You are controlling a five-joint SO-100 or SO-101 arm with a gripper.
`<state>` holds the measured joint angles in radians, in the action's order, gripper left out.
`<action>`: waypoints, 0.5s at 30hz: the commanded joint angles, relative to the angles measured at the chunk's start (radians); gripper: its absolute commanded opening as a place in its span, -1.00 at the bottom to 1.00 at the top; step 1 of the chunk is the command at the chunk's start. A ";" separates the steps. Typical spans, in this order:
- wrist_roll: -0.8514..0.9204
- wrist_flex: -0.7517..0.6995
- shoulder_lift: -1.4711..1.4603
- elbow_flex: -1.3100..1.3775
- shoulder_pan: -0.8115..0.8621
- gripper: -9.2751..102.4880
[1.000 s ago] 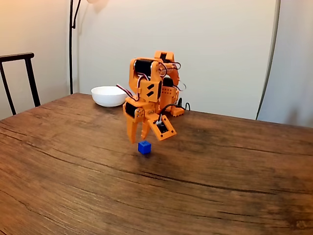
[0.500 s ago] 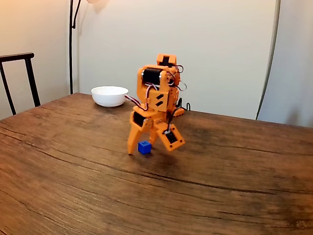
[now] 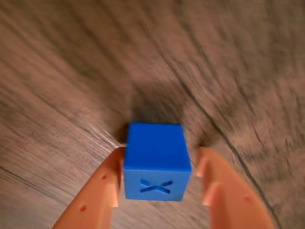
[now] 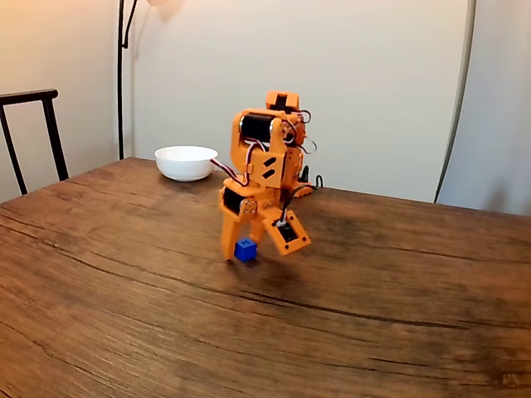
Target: Grasp the cube and drop it in the bowl
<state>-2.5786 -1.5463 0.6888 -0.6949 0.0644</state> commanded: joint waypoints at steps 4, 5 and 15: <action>0.018 0.006 0.005 0.014 0.011 -0.62; 0.018 0.006 0.005 0.012 0.011 -0.64; 0.041 0.006 0.005 0.026 0.011 -0.78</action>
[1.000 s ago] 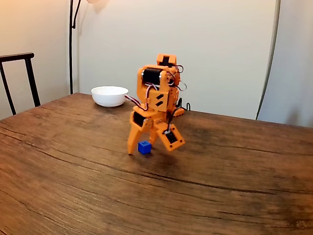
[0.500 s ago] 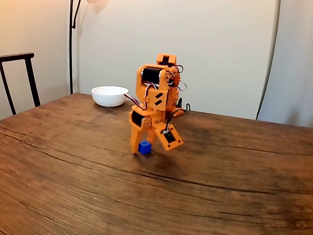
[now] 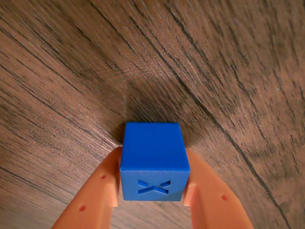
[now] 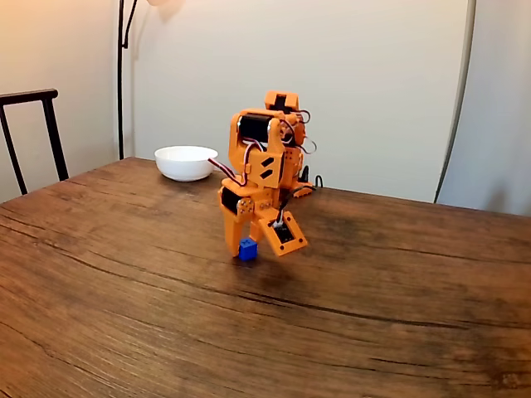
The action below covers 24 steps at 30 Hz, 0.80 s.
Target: Grasp the cube and drop it in the bowl
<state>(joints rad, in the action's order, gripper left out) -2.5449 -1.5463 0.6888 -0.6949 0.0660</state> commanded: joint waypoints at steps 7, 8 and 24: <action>0.035 -0.058 0.037 0.112 0.064 -0.80; 0.035 -0.077 0.041 0.147 0.077 -0.80; 0.242 -0.216 0.301 0.316 0.410 -0.80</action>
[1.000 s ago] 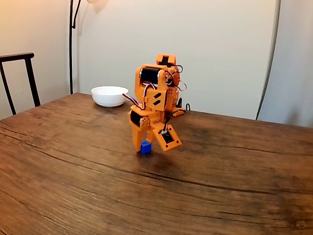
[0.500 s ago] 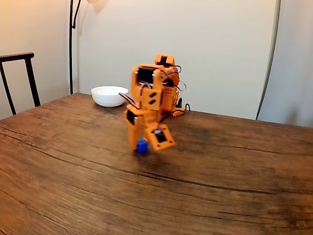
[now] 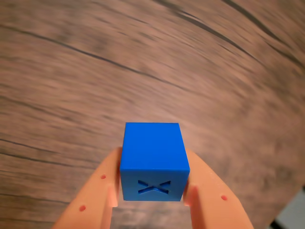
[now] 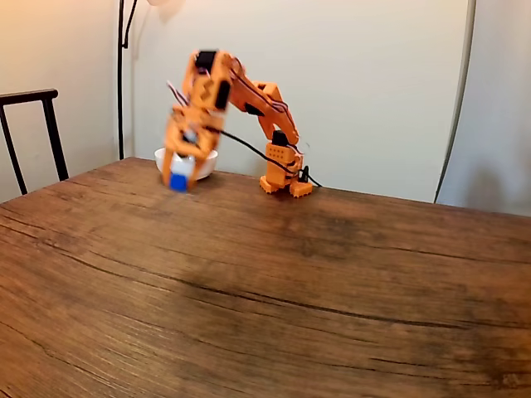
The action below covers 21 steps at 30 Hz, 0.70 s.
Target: Grasp the cube and drop it in the bowl
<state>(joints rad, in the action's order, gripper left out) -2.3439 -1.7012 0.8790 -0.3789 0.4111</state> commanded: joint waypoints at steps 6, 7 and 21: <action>0.086 -0.061 0.245 -0.126 0.215 -0.80; 0.091 -0.061 0.270 -0.160 0.238 -0.80; 0.077 -0.057 0.686 -0.637 0.647 -0.80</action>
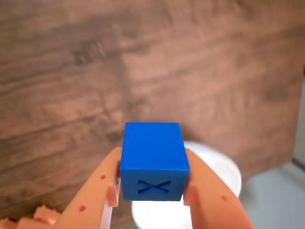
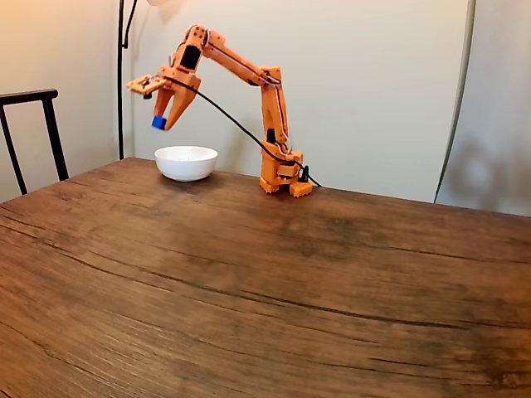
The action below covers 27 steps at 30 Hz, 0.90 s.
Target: Grasp the cube and drop it in the bowl
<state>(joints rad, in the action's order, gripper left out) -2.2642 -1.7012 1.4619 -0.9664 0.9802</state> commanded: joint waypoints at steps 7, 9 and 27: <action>-0.031 0.037 0.204 -0.273 0.298 -0.80; -0.034 0.081 0.224 -0.336 0.342 -0.80; -0.055 0.479 0.236 -0.792 0.479 -0.29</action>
<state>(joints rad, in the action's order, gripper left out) -2.3117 -1.2487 1.6521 -1.7503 1.4527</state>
